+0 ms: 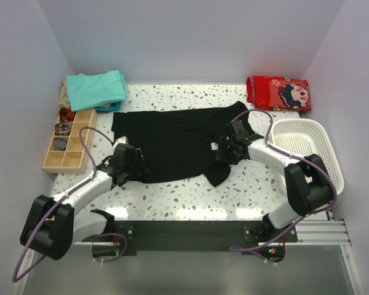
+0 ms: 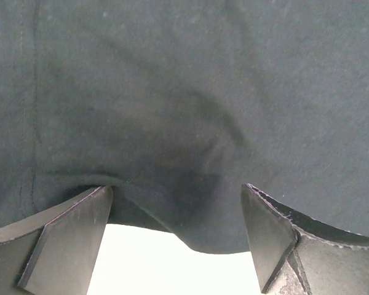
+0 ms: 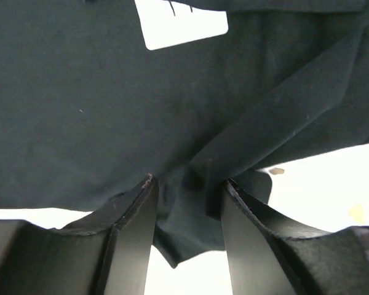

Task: Fold and stack the t-shirts
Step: Grap the side of the flattened tshirt closest away from the robot with both arms

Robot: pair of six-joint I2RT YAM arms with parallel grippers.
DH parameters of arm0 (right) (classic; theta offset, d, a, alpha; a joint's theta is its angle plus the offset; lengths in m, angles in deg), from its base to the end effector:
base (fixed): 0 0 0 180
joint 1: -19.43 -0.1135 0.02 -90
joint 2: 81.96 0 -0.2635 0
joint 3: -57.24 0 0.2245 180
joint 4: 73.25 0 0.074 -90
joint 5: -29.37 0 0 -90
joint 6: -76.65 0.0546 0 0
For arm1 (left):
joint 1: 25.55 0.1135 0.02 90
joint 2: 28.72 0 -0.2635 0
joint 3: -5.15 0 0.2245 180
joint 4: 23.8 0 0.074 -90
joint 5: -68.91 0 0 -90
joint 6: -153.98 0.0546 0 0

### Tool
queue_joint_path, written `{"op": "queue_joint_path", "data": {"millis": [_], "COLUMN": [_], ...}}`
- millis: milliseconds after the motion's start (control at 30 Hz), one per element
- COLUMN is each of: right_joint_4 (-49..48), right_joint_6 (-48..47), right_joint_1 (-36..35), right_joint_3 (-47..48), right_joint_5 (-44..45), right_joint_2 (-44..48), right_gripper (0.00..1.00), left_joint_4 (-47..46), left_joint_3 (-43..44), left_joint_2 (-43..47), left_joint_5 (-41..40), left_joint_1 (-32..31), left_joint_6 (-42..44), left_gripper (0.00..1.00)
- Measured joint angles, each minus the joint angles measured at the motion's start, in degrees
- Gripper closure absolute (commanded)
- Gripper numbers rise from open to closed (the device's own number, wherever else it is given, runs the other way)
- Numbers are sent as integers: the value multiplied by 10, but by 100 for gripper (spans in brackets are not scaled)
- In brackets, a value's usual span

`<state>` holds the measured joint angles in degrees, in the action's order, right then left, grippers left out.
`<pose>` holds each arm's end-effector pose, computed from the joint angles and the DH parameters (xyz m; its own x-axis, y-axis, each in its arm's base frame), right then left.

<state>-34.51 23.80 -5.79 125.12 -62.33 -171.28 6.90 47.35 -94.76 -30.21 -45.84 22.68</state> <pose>0.2615 0.1249 0.1834 -0.8909 0.2476 -0.3808 0.1239 0.9390 0.3208 0.1836 -0.0587 0.1594 -0.7430 -0.4201 -0.5210 -0.3118 0.9061 -0.2859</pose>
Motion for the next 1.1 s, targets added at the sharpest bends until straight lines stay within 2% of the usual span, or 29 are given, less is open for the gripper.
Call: {"op": "queue_joint_path", "data": {"millis": [100,200,333,433,700,833,1100], "right_joint_4": [16,37,63,66,52,45,32], "right_joint_6": [-28,-54,-67,-63,-26,-26,-44], "right_joint_1": [-3,-3,-3,-3,-3,-3,-3], "right_joint_3": [0,0,0,-12,-147,-146,-118], "right_joint_5": [15,46,87,90,23,19,10], "right_joint_2": [20,85,182,216,207,203,143], "right_gripper": [46,40,39,40,39,39,39], "left_joint_4": [-10,-15,-24,-29,-40,-21,96], "left_joint_3": [4,7,12,13,-3,-11,-4], "left_joint_2": [-10,-17,-27,-32,-13,11,55], "left_joint_5": [-1,-1,0,1,6,12,12], "left_joint_1": [0,0,0,0,0,0,-14], "left_joint_6": [4,5,10,16,13,-1,-50], "left_gripper": [9,9,9,9,8,9,14]}}
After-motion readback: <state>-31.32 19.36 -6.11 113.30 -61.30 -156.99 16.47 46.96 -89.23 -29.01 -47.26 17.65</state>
